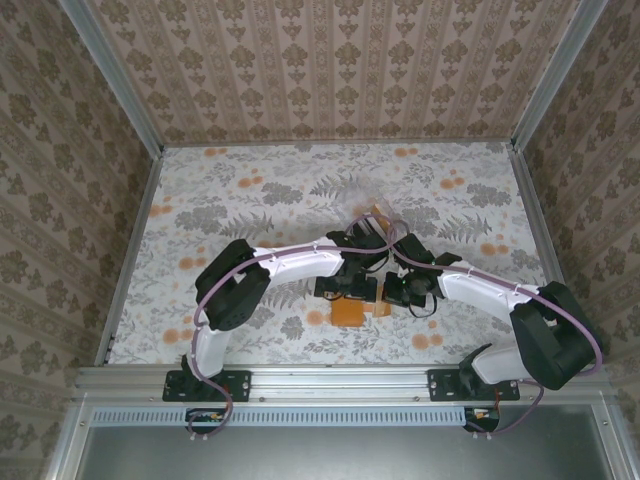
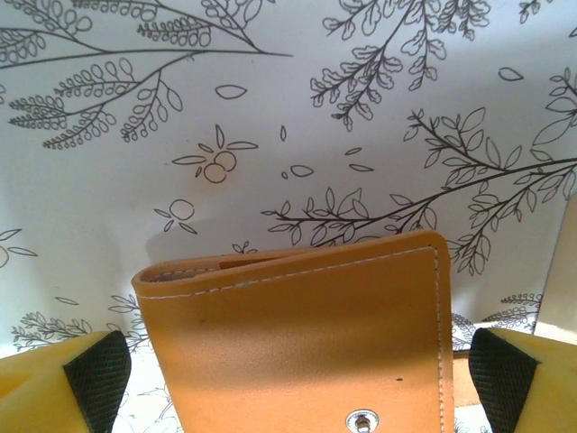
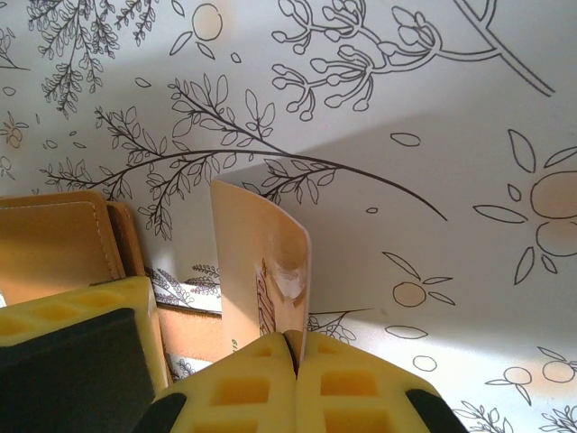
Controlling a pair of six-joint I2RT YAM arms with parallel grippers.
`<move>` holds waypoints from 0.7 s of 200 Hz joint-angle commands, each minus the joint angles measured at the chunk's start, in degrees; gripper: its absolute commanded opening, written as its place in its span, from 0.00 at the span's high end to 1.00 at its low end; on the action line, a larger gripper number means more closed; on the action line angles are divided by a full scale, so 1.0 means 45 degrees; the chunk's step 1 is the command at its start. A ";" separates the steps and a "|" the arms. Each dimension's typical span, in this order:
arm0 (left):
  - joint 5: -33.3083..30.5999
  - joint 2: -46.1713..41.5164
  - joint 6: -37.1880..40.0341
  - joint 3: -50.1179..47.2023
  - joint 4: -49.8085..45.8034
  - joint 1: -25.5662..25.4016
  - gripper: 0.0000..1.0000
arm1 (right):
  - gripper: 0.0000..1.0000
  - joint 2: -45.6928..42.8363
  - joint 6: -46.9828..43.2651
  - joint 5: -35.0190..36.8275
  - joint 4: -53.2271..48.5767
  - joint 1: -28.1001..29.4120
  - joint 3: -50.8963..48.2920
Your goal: Put the credit cards into the card holder
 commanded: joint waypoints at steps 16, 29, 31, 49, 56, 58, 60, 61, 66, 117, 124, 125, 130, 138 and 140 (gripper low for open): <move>0.0063 0.0096 -0.0341 -0.0370 -0.0330 0.0116 0.06 | 1.00 0.0381 0.0243 0.1231 -0.0456 -0.0028 -0.0504; -0.0001 0.0003 -0.0393 -0.0450 -0.0308 0.0150 0.10 | 1.00 0.0363 0.0243 0.1307 -0.0495 -0.0031 -0.0504; -0.0007 -0.0016 -0.0399 -0.0456 -0.0322 0.0144 0.10 | 1.00 0.0364 0.0243 0.1326 -0.0502 -0.0021 -0.0504; -0.0081 -0.0182 -0.0397 -0.0471 -0.0377 0.0135 0.16 | 1.00 0.0324 0.0277 0.1453 -0.0560 -0.0030 -0.0524; -0.0136 -0.0296 -0.0417 -0.0481 -0.0432 0.0116 0.17 | 1.00 0.0306 0.0282 0.1526 -0.0598 -0.0041 -0.0514; -0.0158 -0.0335 -0.0419 -0.0488 -0.0441 0.0126 0.17 | 1.00 0.0305 0.0282 0.1552 -0.0625 -0.0034 -0.0512; -0.0178 -0.0374 -0.0410 -0.0499 -0.0443 0.0128 0.18 | 1.00 0.0305 0.0282 0.1573 -0.0627 -0.0032 -0.0501; -0.0191 -0.0384 -0.0415 -0.0504 -0.0443 0.0132 0.18 | 1.00 0.0305 0.0282 0.1589 -0.0637 -0.0032 -0.0503; -0.0227 -0.0472 -0.0438 -0.0526 -0.0444 0.0125 0.18 | 1.00 0.0295 0.0272 0.1632 -0.0674 -0.0024 -0.0505; -0.0417 -0.1283 -0.0517 -0.0787 -0.0550 0.0117 0.22 | 1.00 0.0365 0.0302 0.1918 -0.0784 -0.0051 -0.0487; -0.0438 -0.1367 -0.0489 -0.0848 -0.0558 0.0132 0.22 | 1.00 0.0381 0.0292 0.1914 -0.0767 -0.0051 -0.0487; -0.0448 -0.1378 -0.0484 -0.0855 -0.0569 0.0124 0.22 | 1.00 0.0382 0.0297 0.1916 -0.0766 -0.0051 -0.0486; -0.0477 -0.1437 -0.0506 -0.0863 -0.0622 0.0129 0.22 | 1.00 0.0383 0.0292 0.1909 -0.0764 -0.0046 -0.0485; -0.0542 -0.1525 -0.0513 -0.0923 -0.0708 0.0116 0.22 | 1.00 0.0389 0.0302 0.1907 -0.0779 -0.0051 -0.0466; -0.0557 -0.1555 -0.0516 -0.0945 -0.0715 0.0121 0.22 | 1.00 0.0414 0.0302 0.1911 -0.0778 -0.0051 -0.0466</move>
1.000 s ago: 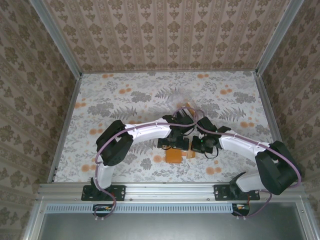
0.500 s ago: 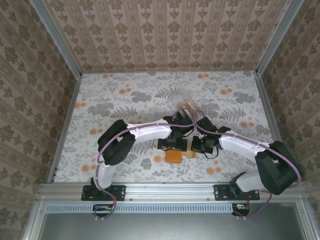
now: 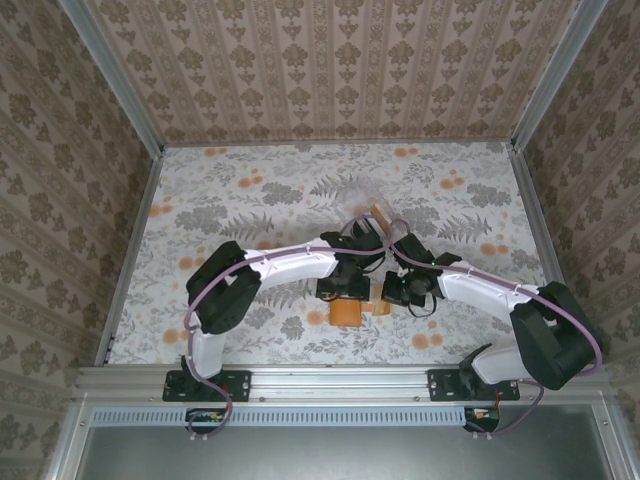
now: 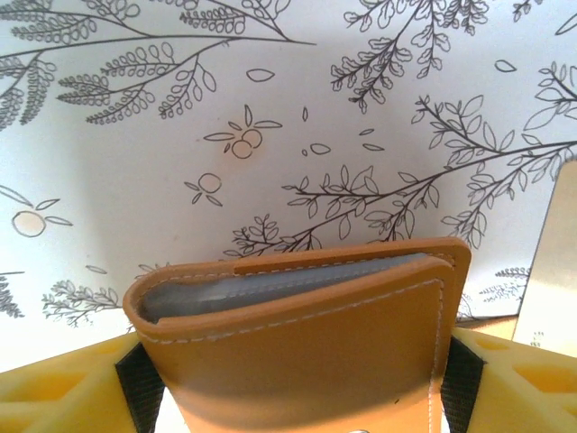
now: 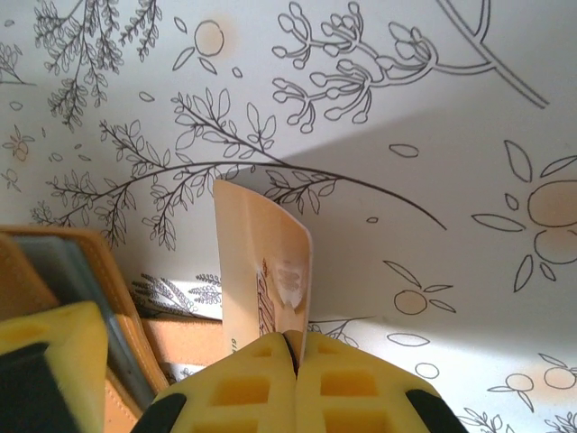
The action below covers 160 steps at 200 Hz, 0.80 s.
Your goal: Put the credit cards into the card holder
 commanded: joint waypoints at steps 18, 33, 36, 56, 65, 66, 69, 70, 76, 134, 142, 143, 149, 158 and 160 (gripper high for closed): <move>-0.0536 -0.0926 -0.0228 -0.0521 -0.0892 0.0161 0.21 | 1.00 0.0437 0.0112 0.1685 -0.0925 -0.0051 -0.0465; -0.0561 -0.1091 -0.0225 -0.0676 -0.0823 0.0191 0.21 | 1.00 0.0449 0.0112 0.1695 -0.0925 -0.0051 -0.0434; -0.0566 -0.1124 -0.0221 -0.0697 -0.0810 0.0184 0.21 | 1.00 0.0456 0.0098 0.1695 -0.0925 -0.0051 -0.0427; -0.0558 -0.1162 -0.0192 -0.0859 -0.0700 0.0249 0.21 | 1.00 0.0495 0.0092 0.1663 -0.0905 -0.0051 -0.0373; -0.0564 -0.1131 -0.0205 -0.0860 -0.0776 0.0273 0.22 | 1.00 0.0514 0.0093 0.1655 -0.0905 -0.0051 -0.0349; -0.0570 -0.1126 -0.0206 -0.0860 -0.0785 0.0282 0.22 | 1.00 0.0515 0.0093 0.1646 -0.0915 -0.0041 -0.0339; -0.0589 -0.1121 -0.0207 -0.0862 -0.0825 0.0291 0.22 | 1.00 0.0510 0.0083 0.1655 -0.0923 -0.0050 -0.0330; -0.0582 -0.1131 -0.0207 -0.0861 -0.0839 0.0282 0.22 | 1.00 0.0513 0.0078 0.1655 -0.0924 -0.0050 -0.0329; -0.0622 -0.1157 -0.0225 -0.0869 -0.0894 0.0310 0.24 | 1.00 0.0515 0.0073 0.1648 -0.0944 -0.0051 -0.0300; -0.1220 -0.2440 -0.0127 -0.1242 -0.1253 0.0381 0.39 | 1.00 0.0535 0.0091 0.1750 -0.1081 -0.0050 -0.0221; -0.1239 -0.2670 -0.0165 -0.1432 -0.1223 0.0423 0.43 | 1.00 0.0539 0.0091 0.1738 -0.1100 -0.0051 -0.0212; -0.1239 -0.2686 -0.0176 -0.1458 -0.1214 0.0436 0.43 | 1.00 0.0537 0.0092 0.1746 -0.1100 -0.0051 -0.0202; -0.1225 -0.2830 -0.0200 -0.1646 -0.1125 0.0482 0.46 | 1.00 0.0553 0.0083 0.1743 -0.1119 -0.0051 -0.0175; -0.1183 -0.3053 -0.0245 -0.1945 -0.0960 0.0548 0.52 | 1.00 0.0535 0.0093 0.1749 -0.1139 -0.0051 -0.0158; -0.1167 -0.3093 -0.0250 -0.2015 -0.0924 0.0571 0.53 | 1.00 0.0535 0.0093 0.1747 -0.1149 -0.0051 -0.0144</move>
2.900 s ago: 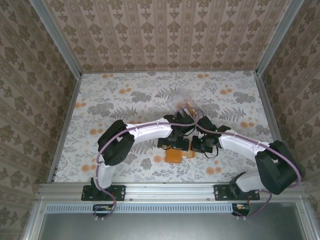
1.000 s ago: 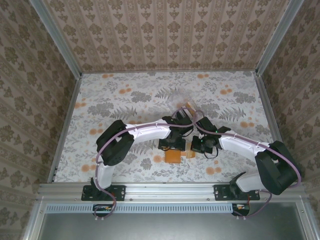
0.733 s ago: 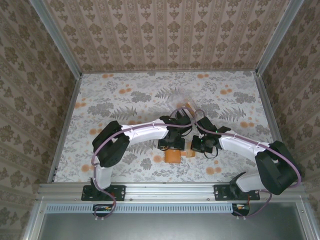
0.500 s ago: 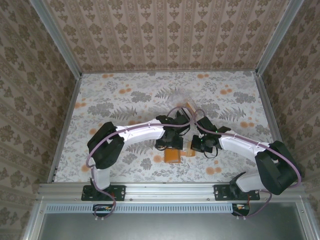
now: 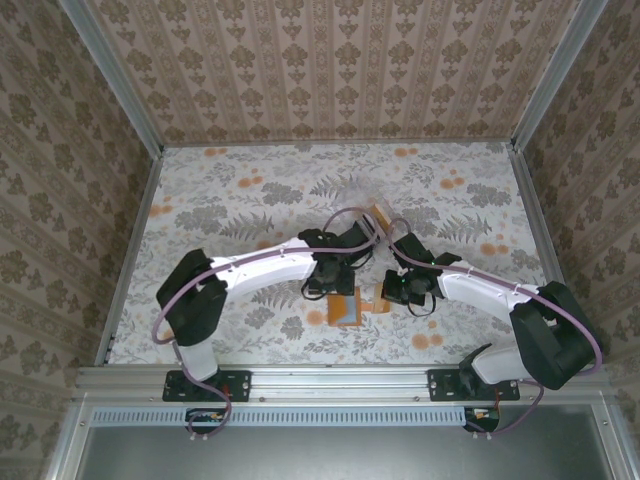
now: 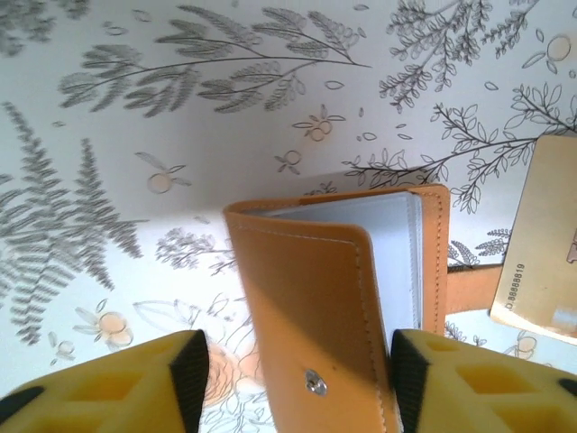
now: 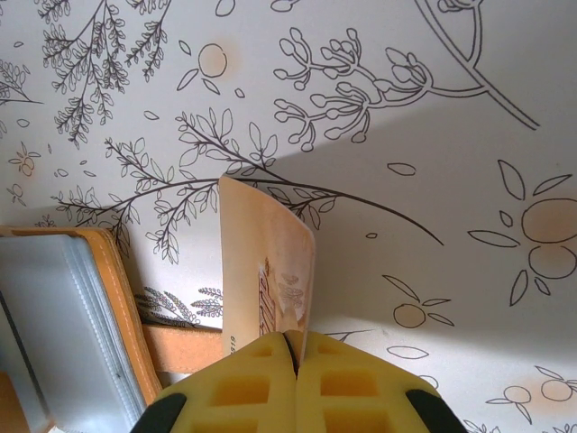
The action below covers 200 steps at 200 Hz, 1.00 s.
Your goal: Put the credit cards into the card holder
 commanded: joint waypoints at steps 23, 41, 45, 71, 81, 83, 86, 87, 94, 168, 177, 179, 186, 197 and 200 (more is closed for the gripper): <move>-0.0185 -0.0967 -0.0041 -0.1390 -0.0274 0.0523 0.65 | 1.00 0.0470 0.0049 0.1582 -0.1339 -0.0050 -0.0075; -0.0086 -0.1220 -0.0032 -0.1740 0.0086 0.0586 0.74 | 1.00 0.0416 0.0030 0.1536 -0.1403 -0.0050 0.0011; -0.0053 -0.1304 -0.0032 -0.1802 0.0182 0.0596 0.76 | 1.00 0.0388 0.0029 0.1537 -0.1421 -0.0051 0.0030; 0.0105 -0.1853 -0.0110 -0.2472 0.0958 0.0669 0.90 | 1.00 0.0281 0.0048 0.1513 -0.1461 -0.0051 0.0101; 0.0341 -0.2053 -0.0101 -0.2854 0.1536 0.0746 0.95 | 1.00 0.0256 0.0049 0.1459 -0.1460 -0.0051 0.0123; 0.0404 -0.2096 -0.0098 -0.2934 0.1678 0.0765 0.95 | 1.00 0.0256 0.0049 0.1449 -0.1446 -0.0051 0.0129; 0.0502 -0.2174 -0.0087 -0.3067 0.1900 0.0793 0.97 | 1.00 0.0256 0.0049 0.1410 -0.1457 -0.0051 0.0133; 0.0535 -0.2191 -0.0089 -0.3102 0.1966 0.0802 0.97 | 1.00 0.0256 0.0049 0.1401 -0.1459 -0.0051 0.0141; 0.0739 -0.2342 -0.0110 -0.3476 0.2580 0.0874 1.00 | 1.00 0.0256 0.0006 0.1314 -0.1461 -0.0051 0.0183; 0.2130 -0.2330 -0.0423 -0.4953 0.6842 0.1335 1.00 | 1.00 -0.2033 -0.1058 0.1060 -0.2435 -0.0360 0.1151; 0.2160 -0.2283 -0.0461 -0.4992 0.6985 0.1355 1.00 | 1.00 -0.2230 -0.1154 0.1187 -0.2703 -0.0436 0.1287; 0.2192 -0.2261 -0.0476 -0.5007 0.7015 0.1362 1.00 | 1.00 -0.2265 -0.1175 0.1220 -0.2768 -0.0455 0.1323; 0.2260 -0.2233 -0.0506 -0.5074 0.7153 0.1384 1.00 | 1.00 -0.2417 -0.1278 0.1278 -0.2926 -0.0478 0.1394; 0.2375 -0.2202 -0.0563 -0.5195 0.7414 0.1378 1.00 | 1.00 -0.2663 -0.1410 0.1295 -0.3034 -0.0529 0.1455; 0.2384 -0.2207 -0.0577 -0.5225 0.7480 0.1385 1.00 | 1.00 -0.2713 -0.1427 0.1286 -0.3045 -0.0538 0.1468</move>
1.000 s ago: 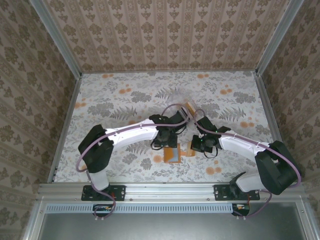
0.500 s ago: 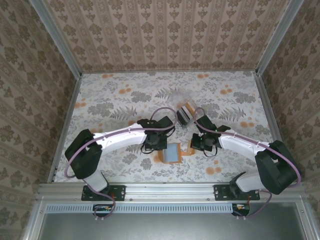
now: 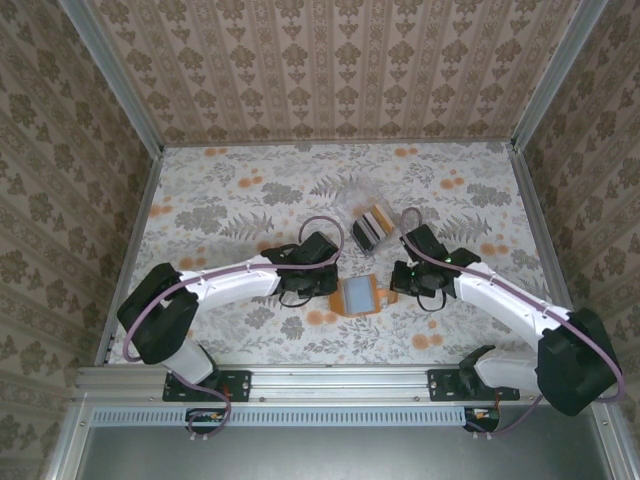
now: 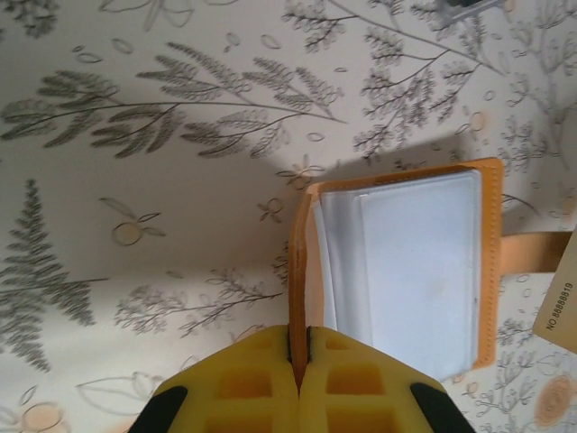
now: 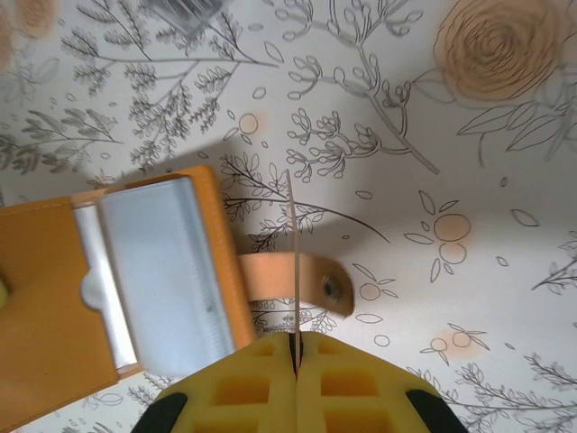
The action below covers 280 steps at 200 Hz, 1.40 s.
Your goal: Put the credit cards into the card holder
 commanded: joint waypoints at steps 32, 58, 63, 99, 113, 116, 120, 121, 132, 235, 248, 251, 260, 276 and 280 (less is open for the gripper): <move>0.0474 0.0361 -0.0200 -0.0395 0.1016 0.0191 1.00 | 1.00 -0.0825 -0.0634 -0.0756 -0.0373 -0.0173 0.0406; 0.0592 0.0448 -0.0094 -0.0384 0.1053 0.0207 1.00 | 1.00 -0.0294 -0.0648 -0.1602 0.0426 -0.0170 0.0205; 0.0614 0.0450 -0.0078 -0.0374 0.1058 0.0222 1.00 | 1.00 -0.0194 -0.0676 -0.1609 0.0427 -0.0170 0.0225; 0.0683 0.0470 0.0082 -0.0239 0.0948 0.0241 1.00 | 1.00 -0.0240 -0.1072 -0.1098 0.0164 -0.0170 0.0419; 0.0705 0.0494 0.0156 -0.0168 0.0953 0.0232 1.00 | 1.00 -0.0312 -0.1224 -0.1332 0.0369 -0.0170 0.0327; 0.0723 0.0510 0.0190 -0.0146 0.0953 0.0241 1.00 | 1.00 -0.0297 -0.1257 -0.1391 0.0418 -0.0168 0.0302; 0.0752 0.0519 0.0215 -0.0141 0.0953 0.0246 1.00 | 1.00 -0.0245 -0.1307 -0.1529 0.0440 -0.0168 0.0280; 0.0759 0.0524 0.0237 -0.0121 0.0953 0.0239 1.00 | 1.00 -0.0229 -0.1325 -0.1557 0.0434 -0.0169 0.0281; 0.0822 0.0578 0.0342 -0.0017 0.0953 0.0237 1.00 | 1.00 -0.0014 -0.1424 -0.1844 0.0750 -0.0170 0.0238; 0.1206 0.0841 0.0782 0.0353 0.0804 0.0233 0.98 | 1.00 0.1354 -0.1343 -0.1693 0.1828 -0.0149 -0.0414; 0.1252 0.0899 0.0790 0.0382 0.0826 0.0246 0.98 | 1.00 0.1578 -0.1337 -0.1603 0.1885 -0.0140 -0.0450; 0.1258 0.0912 0.0787 0.0374 0.0818 0.0233 0.98 | 1.00 0.1634 -0.1342 -0.1559 0.1874 -0.0149 -0.0456; 0.1281 0.0951 0.0796 0.0373 0.0836 0.0247 0.97 | 1.00 0.1847 -0.1325 -0.1386 0.1820 -0.0151 -0.0489; 0.1292 0.0978 0.0806 0.0351 0.0847 0.0243 0.97 | 1.00 0.2203 -0.1273 -0.1040 0.1501 -0.0132 -0.0401; 0.1293 0.0980 0.0807 0.0334 0.0855 0.0245 0.97 | 1.00 0.2208 -0.1283 -0.1039 0.1475 -0.0114 -0.0401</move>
